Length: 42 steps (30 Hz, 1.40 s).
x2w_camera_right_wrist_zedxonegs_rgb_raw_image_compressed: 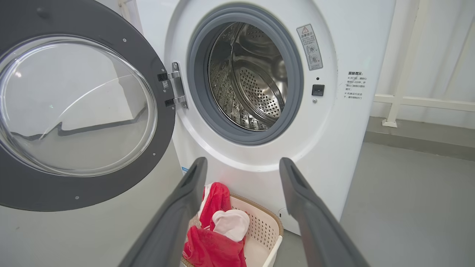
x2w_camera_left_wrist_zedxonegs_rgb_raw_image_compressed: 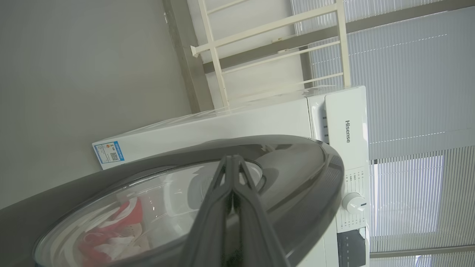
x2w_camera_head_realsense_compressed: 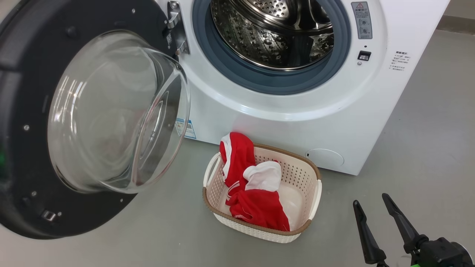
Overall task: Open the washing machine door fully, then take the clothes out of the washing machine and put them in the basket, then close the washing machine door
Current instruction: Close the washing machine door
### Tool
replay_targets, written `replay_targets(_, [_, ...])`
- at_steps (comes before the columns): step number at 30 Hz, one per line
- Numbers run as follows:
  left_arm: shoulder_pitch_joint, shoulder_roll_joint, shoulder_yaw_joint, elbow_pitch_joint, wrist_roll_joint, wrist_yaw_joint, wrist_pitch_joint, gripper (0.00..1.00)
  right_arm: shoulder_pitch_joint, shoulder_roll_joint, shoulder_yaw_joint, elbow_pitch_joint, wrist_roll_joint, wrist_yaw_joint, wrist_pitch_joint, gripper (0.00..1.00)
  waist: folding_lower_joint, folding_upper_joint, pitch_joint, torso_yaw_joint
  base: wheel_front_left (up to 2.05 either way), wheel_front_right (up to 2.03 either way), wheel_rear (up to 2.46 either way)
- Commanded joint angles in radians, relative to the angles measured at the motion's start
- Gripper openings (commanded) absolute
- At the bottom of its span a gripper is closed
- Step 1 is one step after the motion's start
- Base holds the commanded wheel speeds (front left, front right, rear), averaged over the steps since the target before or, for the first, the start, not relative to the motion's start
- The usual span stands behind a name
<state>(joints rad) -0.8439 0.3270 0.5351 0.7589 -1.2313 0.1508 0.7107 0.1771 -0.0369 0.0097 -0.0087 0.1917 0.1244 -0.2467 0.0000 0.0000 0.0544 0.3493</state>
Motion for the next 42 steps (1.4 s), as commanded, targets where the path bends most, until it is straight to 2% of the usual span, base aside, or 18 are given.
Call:
replay_targets(1, [0.017, 0.007, 0.005, -0.030, -0.022, 0.005, 0.022, 0.00, -0.046, -0.013, 0.020, -0.019, 0.009, 0.006, -0.011, 1.00, 0.0000, 0.0000, -0.001, -0.002, 0.00, 0.00, 0.00])
replay_targets(12, [0.147, -0.096, 0.005, -0.291, -0.061, 0.085, 0.106, 0.00, -0.045, -0.013, 0.015, -0.007, 0.028, 0.006, -0.015, 1.00, 0.0000, 0.0000, -0.020, -0.003, 0.00, 0.00, 0.00])
replay_targets(23, [0.253, -0.216, 0.013, -0.585, -0.127, 0.201, 0.178, 0.00, -0.042, -0.013, 0.018, -0.015, 0.040, 0.006, -0.015, 1.00, 0.0000, 0.0000, -0.014, 0.006, 0.00, 0.00, 0.00])
replay_targets(31, [0.322, -0.265, -0.033, -0.723, -0.166, 0.231, 0.188, 0.00, -0.046, -0.013, 0.019, -0.014, 0.046, 0.006, -0.015, 1.00, 0.0000, 0.0000, -0.010, -0.014, 0.00, 0.00, 0.00])
replay_targets(36, [0.338, -0.275, -0.061, -0.760, -0.219, 0.247, 0.171, 0.00, -0.047, -0.013, 0.019, -0.012, 0.048, 0.006, -0.015, 1.00, 0.0000, 0.0000, -0.007, -0.036, 0.00, 0.00, 0.00])
replay_targets(42, [0.357, -0.276, -0.106, -0.778, -0.263, 0.243, 0.138, 0.00, -0.057, -0.013, 0.018, -0.014, 0.048, 0.006, -0.015, 1.00, 0.0000, 0.0000, 0.002, -0.065, 0.00, 0.00, 0.00])
